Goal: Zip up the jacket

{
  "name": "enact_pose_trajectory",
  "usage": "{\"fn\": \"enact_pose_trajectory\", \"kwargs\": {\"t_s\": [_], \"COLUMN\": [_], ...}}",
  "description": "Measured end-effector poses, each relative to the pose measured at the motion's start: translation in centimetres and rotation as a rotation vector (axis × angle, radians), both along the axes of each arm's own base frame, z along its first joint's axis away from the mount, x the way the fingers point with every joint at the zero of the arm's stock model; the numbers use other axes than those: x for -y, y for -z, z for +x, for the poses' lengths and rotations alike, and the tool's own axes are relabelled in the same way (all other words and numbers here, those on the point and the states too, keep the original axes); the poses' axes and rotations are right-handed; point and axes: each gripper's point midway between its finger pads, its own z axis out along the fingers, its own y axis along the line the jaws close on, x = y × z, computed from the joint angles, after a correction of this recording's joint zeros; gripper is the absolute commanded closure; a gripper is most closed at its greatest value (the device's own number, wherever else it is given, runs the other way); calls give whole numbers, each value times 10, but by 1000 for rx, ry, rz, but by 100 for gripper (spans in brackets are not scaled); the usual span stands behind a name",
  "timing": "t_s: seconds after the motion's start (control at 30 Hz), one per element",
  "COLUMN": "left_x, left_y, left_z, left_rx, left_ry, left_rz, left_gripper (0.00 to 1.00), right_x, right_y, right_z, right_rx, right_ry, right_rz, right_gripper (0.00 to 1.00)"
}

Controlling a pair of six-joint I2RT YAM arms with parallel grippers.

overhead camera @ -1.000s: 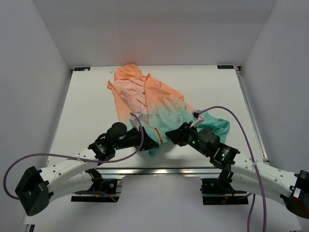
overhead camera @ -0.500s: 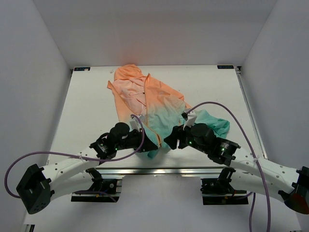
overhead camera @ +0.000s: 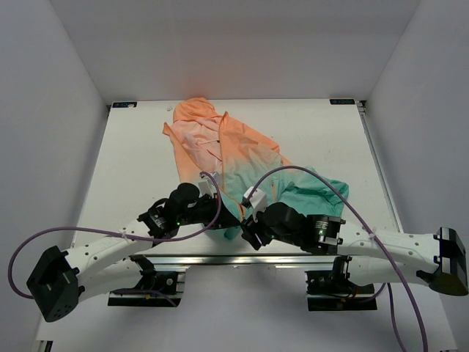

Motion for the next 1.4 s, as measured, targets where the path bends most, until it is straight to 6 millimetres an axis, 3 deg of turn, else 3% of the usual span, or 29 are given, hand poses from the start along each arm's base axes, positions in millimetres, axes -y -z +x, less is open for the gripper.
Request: {"fn": "enact_pose_trajectory", "kwargs": {"t_s": [0.33,0.7,0.77,0.8,0.9,1.2,1.4], "left_x": [0,-1,-1,0,0,-1,-2], "left_y": [0,0,-1,-1,-3,-8,-8], "left_z": [0,1,2,2,3,6,6], "left_rx": [-1,7,10,13,20,43,56], "left_ry": [0,-5,-5,-4,-3,-4,3], "left_rz": [0,9,9,8,10,20,32], "left_gripper": [100,100,100,100,100,100,100], "right_x": [-3,-9,-10,-10,-12,-12,-12], "right_y": [-6,-2,-2,-2,-4,-6,-13], "right_z": [21,22,22,23,24,26,31], "right_rx": [89,104,109,110,117,127,145], "right_ry": [97,66,63,62,65,71,91], "right_rz": [-16,-44,-45,-45,-37,-31,-32], "right_gripper": [42,45,48,54,60,90,97]}}
